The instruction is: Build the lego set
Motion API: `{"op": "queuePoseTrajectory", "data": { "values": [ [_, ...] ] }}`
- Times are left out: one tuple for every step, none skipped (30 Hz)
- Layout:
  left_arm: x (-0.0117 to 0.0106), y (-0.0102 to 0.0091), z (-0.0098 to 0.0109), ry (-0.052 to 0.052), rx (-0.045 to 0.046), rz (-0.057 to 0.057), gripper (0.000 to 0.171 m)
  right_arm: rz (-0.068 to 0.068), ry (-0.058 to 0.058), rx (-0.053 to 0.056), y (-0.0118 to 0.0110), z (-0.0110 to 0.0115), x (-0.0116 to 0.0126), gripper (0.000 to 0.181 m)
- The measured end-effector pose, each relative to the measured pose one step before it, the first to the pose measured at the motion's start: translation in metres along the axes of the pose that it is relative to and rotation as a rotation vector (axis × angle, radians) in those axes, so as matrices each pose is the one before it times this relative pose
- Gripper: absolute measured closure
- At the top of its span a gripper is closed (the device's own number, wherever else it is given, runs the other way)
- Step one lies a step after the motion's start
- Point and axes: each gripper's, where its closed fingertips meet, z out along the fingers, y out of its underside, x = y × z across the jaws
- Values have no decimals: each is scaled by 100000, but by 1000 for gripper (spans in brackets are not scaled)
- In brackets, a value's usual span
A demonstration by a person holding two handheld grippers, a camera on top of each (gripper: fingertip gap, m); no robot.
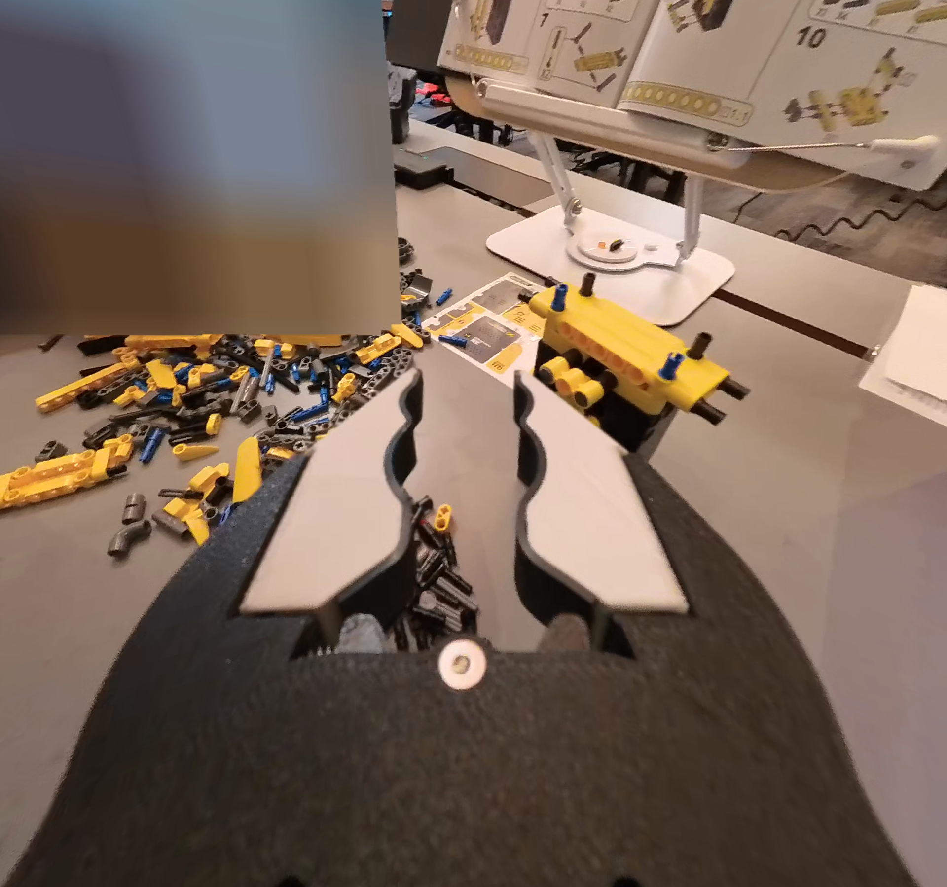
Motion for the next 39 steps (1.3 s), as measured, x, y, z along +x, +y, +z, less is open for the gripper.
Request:
{"op": "queuePoseTrajectory", "data": {
  "values": [
    [43, -14, -14, 222, 140, 155, 168, 546, 1257, 1273, -219, -111, 198, 148],
    [10, -7, -8, 114, 145, 83, 168, 639, 1323, 1541, -260, -170, 231, 150],
    [-5, -17, -10, 83, 107, -145, 168, 894, 968, 1836, -298, -183, 227, 152],
    [-18, 8, -1, 75, 25, -179, 168, 1320, 240, 2077, -333, -195, 138, 153],
    [-11, 7, 8, 2, -11, -42, 168, 1808, -184, 2188, -350, -189, 108, 153],
    [-1, 5, 7, 1, 25, 15, 168, 2077, -477, 2264, -363, -189, 59, 154],
    [4, 5, 12, 67, -15, 2, 168, 2057, -792, 2139, -334, -163, 18, 154],
    [32, 5, 17, 138, -49, -1, 168, 1918, -834, 1830, -295, -148, -1, 154],
    [61, -15, 10, 374, 92, 2, 168, 1869, -866, 1496, -214, -106, -5, 154],
    [140, -82, -20, 856, 521, -132, 168, 1968, -1369, 1102, -154, -62, -79, 154],
    [294, -179, -54, 1966, 1121, -309, 168, 2048, -1770, 773, -98, -20, -156, 154],
    [446, -251, -105, 2885, 1579, -396, 168, 1752, -1725, 671, -83, -9, -175, 154],
    [396, -292, -129, 2557, 1770, -312, 168, 1057, -1409, 668, -96, -11, -189, 154],
    [258, -288, -129, 1570, 1604, -165, 168, 264, -752, 563, -94, -5, -140, 154],
    [161, -213, -114, 955, 1206, -48, 168, -357, 33, 298, -46, -3, -50, 154],
    [139, -168, -99, 888, 989, -46, 168, -624, 385, 6, -4, 5, 3, 154],
    [106, -133, -71, 763, 773, -162, 168, -478, 257, -182, 26, 16, 3, 154],
    [93, -78, -43, 696, 510, -271, 168, -126, -90, -198, 33, 30, -41, 154],
    [136, -52, -25, 982, 387, -189, 168, 172, -342, -22, 13, 28, -63, 154],
    [117, -11, 9, 819, 152, -169, 168, 372, -465, 204, -22, 8, -68, 154],
    [52, 21, 40, 277, -62, -59, 167, 647, -653, 380, -41, 4, -89, 154],
    [151, 47, 55, 788, -180, 386, 167, 1007, -874, 545, -64, -17, -89, 154],
    [179, 19, 56, 714, -54, 577, 166, 1207, -936, 668, -101, -34, -71, 154],
    [38, -24, 65, -256, 69, 418, 165, 1179, -788, 660, -83, -35, -45, 154],
    [-49, -11, 52, -708, -58, 257, 164, 980, -499, 572, -90, -54, -4, 154],
    [-82, -36, 32, -836, 114, -86, 160, 704, -282, 462, -58, -36, 15, 154],
    [-252, -107, 16, -1641, 517, -649, 150, 493, -196, 324, -54, -28, 15, 154],
    [-308, -127, -22, -1771, 565, -1290, 143, 363, -162, 197, -19, -11, -1, 154],
    [-163, -106, -45, -832, 520, -1069, 140, 215, -139, 45, -1, 5, -13, 154],
    [-117, -137, -64, -584, 771, -398, 133, 61, -123, -148, 31, 9, -21, 154],
    [-142, -147, -70, -851, 844, 22, 130, -69, -76, -195, 43, 24, -27, 154],
    [-132, -101, -57, -807, 576, 198, 129, -165, -38, -116, 27, 17, -36, 154],
    [-54, -17, -25, -281, 170, 190, 129, -199, -52, -86, 15, 18, -47, 154],
    [-11, 23, 2, 25, -29, 44, 129, -169, -59, -115, 29, 26, -49, 154],
    [-11, 51, 40, 86, -175, -39, 128, -103, -46, -132, 24, 18, -22, 154],
    [-6, 67, 49, 12, -242, -32, 128, -16, -93, -80, 17, 12, -33, 154],
    [-52, 80, 62, -205, -338, 30, 127, 92, -152, 38, -3, 2, -37, 154],
    [-43, 93, 44, -278, -453, 166, 127, 199, -175, 154, -15, 2, -25, 154],
    [-13, 93, 53, -170, -467, 202, 127, 260, -185, 178, -20, 5, -21, 154]
  ]
}}
